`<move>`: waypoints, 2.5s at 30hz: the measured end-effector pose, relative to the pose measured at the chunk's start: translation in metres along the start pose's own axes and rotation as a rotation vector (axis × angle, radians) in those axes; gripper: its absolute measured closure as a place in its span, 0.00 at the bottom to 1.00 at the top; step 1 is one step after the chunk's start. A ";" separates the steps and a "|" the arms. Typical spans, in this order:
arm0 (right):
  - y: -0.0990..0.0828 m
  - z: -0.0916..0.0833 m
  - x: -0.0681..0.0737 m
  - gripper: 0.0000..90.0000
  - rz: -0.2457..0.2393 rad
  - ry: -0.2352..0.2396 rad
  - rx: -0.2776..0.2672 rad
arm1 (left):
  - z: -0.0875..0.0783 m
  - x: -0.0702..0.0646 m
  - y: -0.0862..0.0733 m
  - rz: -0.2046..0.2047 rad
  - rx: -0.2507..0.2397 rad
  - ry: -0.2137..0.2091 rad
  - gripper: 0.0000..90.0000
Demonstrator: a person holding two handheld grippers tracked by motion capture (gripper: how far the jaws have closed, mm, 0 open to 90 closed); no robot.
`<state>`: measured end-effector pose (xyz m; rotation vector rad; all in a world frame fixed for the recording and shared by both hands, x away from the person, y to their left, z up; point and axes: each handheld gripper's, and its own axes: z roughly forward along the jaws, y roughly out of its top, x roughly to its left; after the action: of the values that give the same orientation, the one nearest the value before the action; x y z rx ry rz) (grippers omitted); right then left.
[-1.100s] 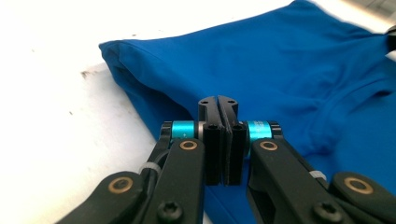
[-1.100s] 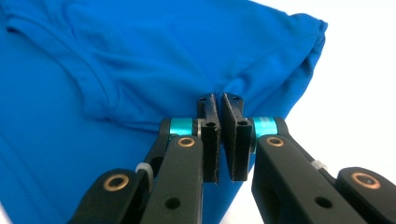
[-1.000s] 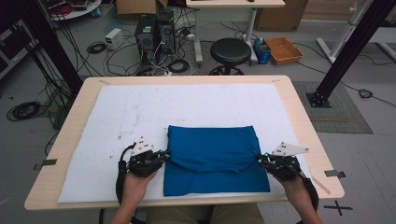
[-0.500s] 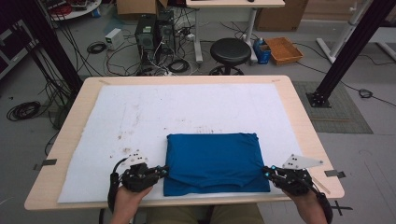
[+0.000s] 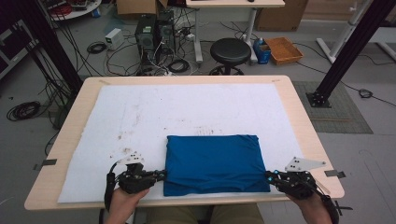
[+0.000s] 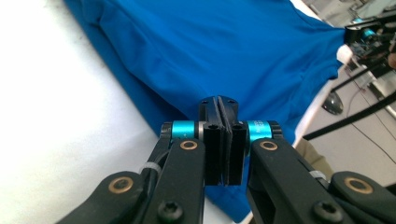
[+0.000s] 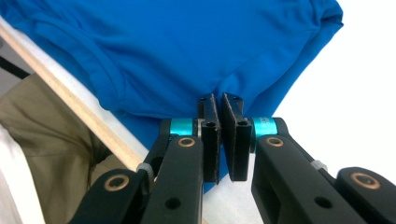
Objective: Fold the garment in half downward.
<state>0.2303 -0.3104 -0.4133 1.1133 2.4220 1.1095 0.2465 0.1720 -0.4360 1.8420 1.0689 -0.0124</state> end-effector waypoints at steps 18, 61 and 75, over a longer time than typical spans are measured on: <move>0.038 0.048 -0.042 0.35 0.040 -0.210 -0.180 | 0.051 0.029 0.064 0.163 -0.105 0.356 0.46; 0.059 0.092 -0.108 0.80 0.279 -0.374 -0.184 | 0.073 0.061 0.077 0.013 -0.195 0.459 0.74; 0.042 0.040 -0.065 0.65 0.055 -0.068 -0.215 | 0.032 0.012 0.057 0.194 -0.265 0.260 0.65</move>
<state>0.3176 -0.3188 -0.4151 1.1331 2.1732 1.2916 0.3052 0.1479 -0.4170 1.7267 1.0072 0.4725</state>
